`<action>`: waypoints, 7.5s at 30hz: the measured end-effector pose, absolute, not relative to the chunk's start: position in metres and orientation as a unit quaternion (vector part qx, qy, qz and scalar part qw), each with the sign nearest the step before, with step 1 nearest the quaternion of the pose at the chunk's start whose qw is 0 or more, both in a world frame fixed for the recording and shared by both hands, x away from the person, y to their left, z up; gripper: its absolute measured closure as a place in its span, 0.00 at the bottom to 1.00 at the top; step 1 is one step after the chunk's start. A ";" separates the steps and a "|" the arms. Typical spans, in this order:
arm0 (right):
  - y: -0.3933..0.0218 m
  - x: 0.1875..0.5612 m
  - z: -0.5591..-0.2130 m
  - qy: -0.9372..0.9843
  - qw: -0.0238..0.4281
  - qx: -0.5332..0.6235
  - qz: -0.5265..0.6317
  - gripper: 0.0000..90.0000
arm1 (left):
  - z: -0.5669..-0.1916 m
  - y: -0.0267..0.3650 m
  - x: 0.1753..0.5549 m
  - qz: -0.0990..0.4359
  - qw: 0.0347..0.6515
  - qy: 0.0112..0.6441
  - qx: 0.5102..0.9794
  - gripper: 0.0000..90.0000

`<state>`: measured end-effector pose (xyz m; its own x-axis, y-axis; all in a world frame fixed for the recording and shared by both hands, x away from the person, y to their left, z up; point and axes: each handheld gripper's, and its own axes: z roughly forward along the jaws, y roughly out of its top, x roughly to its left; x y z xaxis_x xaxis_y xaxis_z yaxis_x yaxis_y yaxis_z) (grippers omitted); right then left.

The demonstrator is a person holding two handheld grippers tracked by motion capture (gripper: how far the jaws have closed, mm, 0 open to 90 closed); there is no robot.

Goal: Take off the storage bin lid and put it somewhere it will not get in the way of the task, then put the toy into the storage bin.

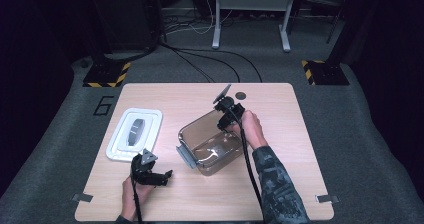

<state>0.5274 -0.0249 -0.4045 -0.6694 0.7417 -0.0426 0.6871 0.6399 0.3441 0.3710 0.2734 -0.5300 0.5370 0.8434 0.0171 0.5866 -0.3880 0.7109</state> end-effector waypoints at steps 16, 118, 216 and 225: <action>-0.023 0.519 -0.395 0.895 0.106 0.397 0.172 0.24 | -0.530 0.273 0.371 0.191 0.338 0.445 0.807 0.01; -0.206 0.374 -0.529 0.751 0.226 0.533 0.318 0.00 | -0.489 0.297 0.383 0.198 0.364 0.443 0.795 0.02; -0.206 0.375 -0.529 0.750 0.226 0.534 0.317 0.00 | -0.454 0.367 0.466 0.227 0.362 0.504 0.750 0.75; -0.206 0.375 -0.529 0.750 0.227 0.534 0.317 0.00 | -0.425 0.351 0.461 0.228 0.374 0.474 0.764 0.75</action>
